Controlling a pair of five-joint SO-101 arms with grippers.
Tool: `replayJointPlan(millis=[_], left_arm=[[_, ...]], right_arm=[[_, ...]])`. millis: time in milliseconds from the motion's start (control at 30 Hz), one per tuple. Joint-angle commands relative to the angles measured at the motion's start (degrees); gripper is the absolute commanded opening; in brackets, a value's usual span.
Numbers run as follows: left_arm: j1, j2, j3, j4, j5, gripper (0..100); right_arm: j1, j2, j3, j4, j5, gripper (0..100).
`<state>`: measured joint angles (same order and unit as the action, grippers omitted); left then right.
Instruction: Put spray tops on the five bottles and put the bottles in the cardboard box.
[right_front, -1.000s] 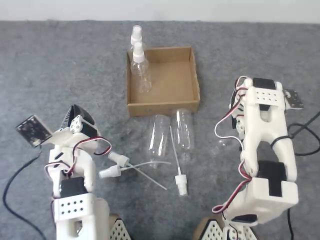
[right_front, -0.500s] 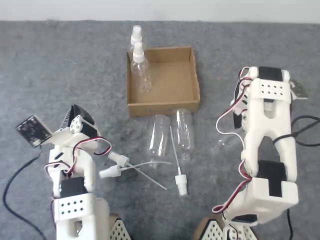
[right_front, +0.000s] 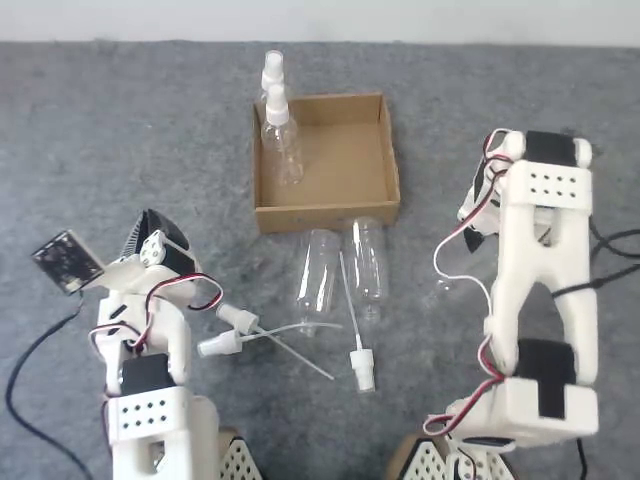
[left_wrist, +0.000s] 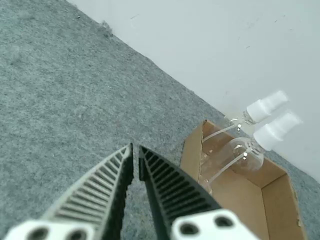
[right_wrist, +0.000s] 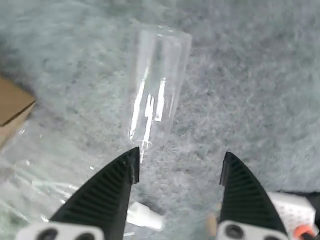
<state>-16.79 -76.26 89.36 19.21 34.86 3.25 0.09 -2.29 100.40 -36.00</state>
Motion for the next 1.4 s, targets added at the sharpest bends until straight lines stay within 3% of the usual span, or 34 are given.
replayJointPlan(millis=[0,533,833,1367], left_arm=[[0.3,-1.1,-0.4,-2.2,0.5,1],[0.4,-1.1,-0.3,-2.2,0.5,2],[0.3,-1.1,-0.3,-2.2,0.5,2],[0.3,-1.1,-0.3,-2.2,0.5,2]], right_arm=[[-0.7,-6.1,-3.3,2.2,8.8,22.0],[-0.6,-6.9,0.1,2.2,44.9,21.9],[0.0,-6.8,0.1,2.3,74.5,21.9],[-0.7,-6.3,0.2,2.2,107.3,22.4]])
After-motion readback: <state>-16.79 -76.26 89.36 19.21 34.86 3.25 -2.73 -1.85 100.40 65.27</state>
